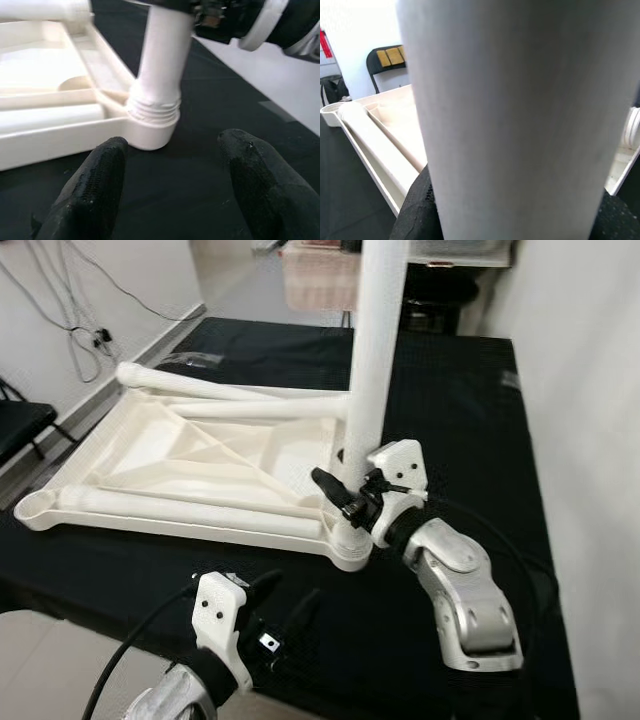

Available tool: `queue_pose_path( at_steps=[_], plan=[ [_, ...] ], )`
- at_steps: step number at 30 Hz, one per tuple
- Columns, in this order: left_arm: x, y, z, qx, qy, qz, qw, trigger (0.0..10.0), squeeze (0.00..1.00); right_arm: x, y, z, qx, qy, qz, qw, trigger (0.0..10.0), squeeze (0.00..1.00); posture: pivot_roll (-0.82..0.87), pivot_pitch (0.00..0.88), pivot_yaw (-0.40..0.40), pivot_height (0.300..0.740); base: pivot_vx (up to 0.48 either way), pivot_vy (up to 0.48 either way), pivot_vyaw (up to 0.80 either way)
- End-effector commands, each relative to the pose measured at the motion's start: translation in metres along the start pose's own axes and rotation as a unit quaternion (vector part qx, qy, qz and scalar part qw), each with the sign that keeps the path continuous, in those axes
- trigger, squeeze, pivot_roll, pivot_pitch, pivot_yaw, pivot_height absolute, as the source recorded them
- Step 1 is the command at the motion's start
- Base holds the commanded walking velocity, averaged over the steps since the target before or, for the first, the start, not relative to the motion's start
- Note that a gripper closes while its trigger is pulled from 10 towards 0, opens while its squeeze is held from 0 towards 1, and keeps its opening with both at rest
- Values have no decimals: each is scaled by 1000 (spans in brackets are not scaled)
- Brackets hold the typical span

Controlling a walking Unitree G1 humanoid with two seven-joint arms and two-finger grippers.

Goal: Building children table

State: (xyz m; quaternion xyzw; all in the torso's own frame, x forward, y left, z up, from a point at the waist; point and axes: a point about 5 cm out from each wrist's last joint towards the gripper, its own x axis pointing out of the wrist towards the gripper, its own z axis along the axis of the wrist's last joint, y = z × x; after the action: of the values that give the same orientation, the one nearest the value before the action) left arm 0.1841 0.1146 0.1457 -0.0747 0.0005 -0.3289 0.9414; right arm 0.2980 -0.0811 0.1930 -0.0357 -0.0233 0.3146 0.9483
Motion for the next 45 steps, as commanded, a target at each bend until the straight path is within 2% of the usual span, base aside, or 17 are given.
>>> queue_pose_path(
  at_steps=[1,2,3,9,10,11,12,19,20,30,34,36,37,38,39,41,45],
  plan=[
    [-3,1,-7,-8,21,-2,1000,10000,0,-10,-6,-52,48,120,-28,991,0,0,29,181,10,740,0,0,0],
    [-2,2,-7,-6,20,2,1000,10000,0,-11,-3,-49,51,123,-40,990,10000,0,24,169,10,740,0,0,0],
    [-1,4,-7,-5,18,5,1000,10000,0,-8,-1,-41,76,100,-5,992,10000,1000,28,159,8,740,0,0,0],
    [4,7,-9,-4,17,8,1000,10000,0,1,-9,-11,93,12,187,978,10000,1000,26,134,9,740,0,0,0],
    [5,8,-9,-5,16,7,1000,10000,0,2,-16,-6,64,5,256,965,10000,0,20,121,13,740,0,0,0],
    [5,8,-9,-5,16,7,1000,10000,0,2,-16,-6,64,5,256,965,10000,0,20,121,13,740,0,0,0],
    [7,9,-10,-5,15,5,1000,10000,0,3,-27,-2,32,9,336,941,10000,0,22,106,12,740,0,0,0],
    [11,10,-12,-4,14,5,1000,10000,0,16,-43,3,44,19,386,921,10000,0,29,83,3,740,0,0,0],
    [12,10,-13,-4,12,6,1000,10000,0,21,-48,3,60,23,395,916,0,0,34,73,-2,740,0,0,0],
    [13,9,-14,-4,10,8,1000,10000,0,24,-57,1,78,12,403,912,0,0,35,76,-7,740,0,0,0],
    [12,8,-14,-6,8,7,1000,10000,0,14,-60,-11,66,8,376,924,0,0,31,79,-8,740,0,0,0],
    [11,8,-14,-5,9,7,1000,10000,0,12,-47,-30,41,50,283,957,0,0,40,91,-22,740,0,0,0],
    [11,8,-14,-5,9,7,1000,10000,0,12,-47,-30,41,50,283,957,0,0,40,91,-22,740,0,0,0],
    [9,8,-13,-4,9,7,1000,10000,0,9,-27,-52,43,101,107,988,0,0,33,102,-23,740,0,0,0],
    [8,9,-13,-3,9,8,1000,10000,0,-6,-12,-66,59,147,-5,987,0,0,33,107,-22,740,0,0,0],
    [8,10,-12,-3,9,8,1000,10000,0,-17,7,-71,14,179,-18,984,0,0,29,123,-6,740,0,0,0],
    [8,12,-13,-9,8,7,1000,10000,0,-11,-1,-65,8,157,10,988,0,0,5,100,8,740,0,0,0]
  ],
)
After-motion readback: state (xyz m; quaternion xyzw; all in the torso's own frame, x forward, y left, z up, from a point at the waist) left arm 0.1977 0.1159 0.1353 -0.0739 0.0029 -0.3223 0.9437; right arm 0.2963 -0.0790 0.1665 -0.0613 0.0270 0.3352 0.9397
